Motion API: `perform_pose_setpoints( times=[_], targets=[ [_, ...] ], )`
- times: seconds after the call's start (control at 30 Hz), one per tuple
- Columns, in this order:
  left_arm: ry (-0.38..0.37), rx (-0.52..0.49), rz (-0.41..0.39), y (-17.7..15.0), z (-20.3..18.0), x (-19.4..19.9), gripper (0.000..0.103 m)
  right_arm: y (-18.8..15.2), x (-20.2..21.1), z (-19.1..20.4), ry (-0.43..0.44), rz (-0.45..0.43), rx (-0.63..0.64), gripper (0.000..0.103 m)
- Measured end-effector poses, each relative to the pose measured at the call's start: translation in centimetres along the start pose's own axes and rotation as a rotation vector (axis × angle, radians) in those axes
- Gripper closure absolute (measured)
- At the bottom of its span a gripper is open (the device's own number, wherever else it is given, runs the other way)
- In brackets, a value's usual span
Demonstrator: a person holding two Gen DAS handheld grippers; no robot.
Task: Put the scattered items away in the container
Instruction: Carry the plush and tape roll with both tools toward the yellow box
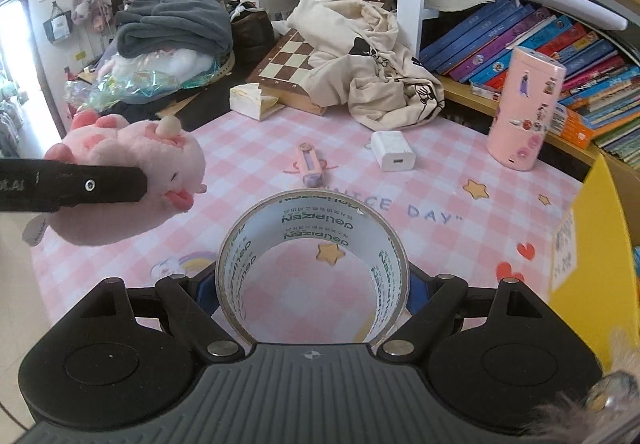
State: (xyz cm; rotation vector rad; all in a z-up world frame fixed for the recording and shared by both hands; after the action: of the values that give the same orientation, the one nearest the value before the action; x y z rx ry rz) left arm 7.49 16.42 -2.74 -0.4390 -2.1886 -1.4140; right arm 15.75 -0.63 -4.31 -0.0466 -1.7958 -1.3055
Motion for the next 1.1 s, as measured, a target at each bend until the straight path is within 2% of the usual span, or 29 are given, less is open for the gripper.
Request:
perform_pose_setpoints(
  times=[0.37, 0.57, 1.1],
  targets=[
    [-0.060, -0.019, 0.015, -2.4, -1.6, 3.0, 0.032, -3.7, 4.4, 0.1, -0.043, 0.026, -0.037, 0.019],
    [-0.104, -0.065, 0.028, -3.6, -3.2, 4.1, 0.032, -5.4, 6.5, 0.4, -0.070, 0.025, -0.067, 0.019],
    [-0.167, -0.118, 0.026, -5.4, -4.7, 6.4, 0.032, -7.7, 9.9, -0.5, -0.149, 0.020, -0.158, 0.019]
  ],
)
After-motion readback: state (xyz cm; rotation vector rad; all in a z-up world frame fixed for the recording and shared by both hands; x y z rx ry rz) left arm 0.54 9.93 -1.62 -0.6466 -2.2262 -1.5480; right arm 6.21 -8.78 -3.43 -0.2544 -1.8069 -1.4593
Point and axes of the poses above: each gripper's, at about its wrist camera, not at the fingertips, and x roughly against the way its jaws point, z to its left, y to its top, the point moved 4 cm from there along -x, roughly the way its jaws point, and after that the axes turned 7 degrees about -y, right-handed, at the moved point
